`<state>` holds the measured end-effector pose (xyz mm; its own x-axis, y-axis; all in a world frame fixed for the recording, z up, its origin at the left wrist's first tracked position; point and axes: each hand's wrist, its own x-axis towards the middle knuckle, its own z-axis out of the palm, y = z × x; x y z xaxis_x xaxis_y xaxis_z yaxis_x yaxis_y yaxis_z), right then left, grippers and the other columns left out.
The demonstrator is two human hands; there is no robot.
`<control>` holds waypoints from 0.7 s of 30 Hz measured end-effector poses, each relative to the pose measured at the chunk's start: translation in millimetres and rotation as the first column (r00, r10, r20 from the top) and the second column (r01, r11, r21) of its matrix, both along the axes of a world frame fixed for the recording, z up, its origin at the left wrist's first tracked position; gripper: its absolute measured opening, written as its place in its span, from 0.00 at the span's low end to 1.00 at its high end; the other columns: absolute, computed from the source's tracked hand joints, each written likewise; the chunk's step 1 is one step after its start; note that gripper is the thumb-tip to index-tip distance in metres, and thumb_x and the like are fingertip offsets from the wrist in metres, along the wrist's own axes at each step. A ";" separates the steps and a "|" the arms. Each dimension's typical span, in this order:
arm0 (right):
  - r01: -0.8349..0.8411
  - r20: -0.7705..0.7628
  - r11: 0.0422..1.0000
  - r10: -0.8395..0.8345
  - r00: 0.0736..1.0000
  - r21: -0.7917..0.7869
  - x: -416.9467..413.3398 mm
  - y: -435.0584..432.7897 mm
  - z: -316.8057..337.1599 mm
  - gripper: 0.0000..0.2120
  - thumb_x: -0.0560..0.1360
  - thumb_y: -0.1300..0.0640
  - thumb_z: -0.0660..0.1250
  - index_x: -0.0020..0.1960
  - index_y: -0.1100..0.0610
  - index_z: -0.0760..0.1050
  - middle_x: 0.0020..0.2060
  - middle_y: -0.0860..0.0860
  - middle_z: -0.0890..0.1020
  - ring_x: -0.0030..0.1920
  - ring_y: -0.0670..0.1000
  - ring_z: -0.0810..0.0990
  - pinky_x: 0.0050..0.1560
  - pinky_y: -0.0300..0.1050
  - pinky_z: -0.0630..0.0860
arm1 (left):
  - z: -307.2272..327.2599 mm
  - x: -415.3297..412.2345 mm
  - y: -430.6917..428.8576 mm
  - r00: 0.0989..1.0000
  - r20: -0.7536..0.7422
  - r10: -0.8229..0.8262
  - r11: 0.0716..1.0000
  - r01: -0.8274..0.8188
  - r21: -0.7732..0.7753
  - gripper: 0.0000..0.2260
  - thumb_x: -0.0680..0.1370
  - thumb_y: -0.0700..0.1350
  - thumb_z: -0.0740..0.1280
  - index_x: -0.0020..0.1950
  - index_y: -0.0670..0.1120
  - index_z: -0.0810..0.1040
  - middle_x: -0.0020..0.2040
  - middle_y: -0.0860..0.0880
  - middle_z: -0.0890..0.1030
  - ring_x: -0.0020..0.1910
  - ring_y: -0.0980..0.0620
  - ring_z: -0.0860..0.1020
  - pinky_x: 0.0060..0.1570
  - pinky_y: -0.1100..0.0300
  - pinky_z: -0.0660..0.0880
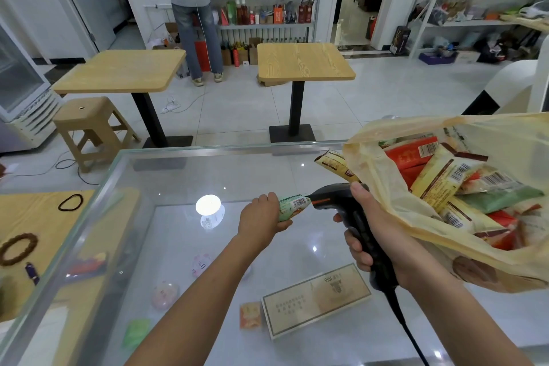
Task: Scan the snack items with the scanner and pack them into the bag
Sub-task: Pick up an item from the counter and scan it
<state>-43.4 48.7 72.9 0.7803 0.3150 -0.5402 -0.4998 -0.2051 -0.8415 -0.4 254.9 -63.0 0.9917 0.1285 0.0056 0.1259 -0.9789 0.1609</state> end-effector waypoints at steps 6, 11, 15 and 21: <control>-0.005 0.002 1.000 0.005 1.000 -0.016 -2.5 1.4 -0.7 0.31 0.72 0.30 0.56 0.47 0.60 0.70 0.24 0.52 0.69 0.19 0.48 0.64 0.20 0.38 0.62 | 0.5 0.3 0.6 1.000 -0.004 -0.007 1.000 0.007 0.003 0.24 0.74 0.60 0.66 0.61 0.44 0.67 0.55 0.46 0.76 0.51 0.49 0.76 0.45 0.58 0.74; 0.001 0.011 1.000 -0.001 1.000 -0.011 -1.8 2.0 0.3 0.30 0.72 0.30 0.56 0.46 0.60 0.70 0.24 0.52 0.69 0.19 0.48 0.64 0.21 0.38 0.62 | 0.5 0.5 0.6 1.000 -0.010 -0.008 1.000 0.008 -0.010 0.24 0.75 0.59 0.66 0.62 0.45 0.67 0.56 0.46 0.76 0.52 0.50 0.76 0.47 0.58 0.75; 0.000 0.030 1.000 0.000 1.000 -0.006 -1.1 2.1 0.7 0.31 0.72 0.30 0.55 0.46 0.60 0.70 0.24 0.52 0.69 0.20 0.49 0.64 0.21 0.39 0.62 | -0.1 -1.2 0.8 1.000 0.008 -0.014 1.000 0.014 -0.002 0.24 0.75 0.59 0.66 0.62 0.45 0.67 0.56 0.46 0.76 0.51 0.49 0.76 0.47 0.58 0.76; -0.004 0.045 1.000 0.005 0.999 -0.014 -1.3 0.9 -6.5 0.30 0.73 0.32 0.57 0.49 0.61 0.72 0.24 0.53 0.71 0.20 0.50 0.66 0.22 0.39 0.64 | -0.3 -10.3 -2.4 0.999 0.031 -0.019 1.000 0.019 0.000 0.23 0.76 0.59 0.64 0.61 0.44 0.68 0.55 0.46 0.76 0.51 0.49 0.75 0.45 0.57 0.75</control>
<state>-44.7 49.5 66.5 0.8028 0.3113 -0.5085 -0.4601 -0.2189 -0.8605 -10.7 252.4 -63.2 0.9933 0.1096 0.0367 0.1022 -0.9810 0.1652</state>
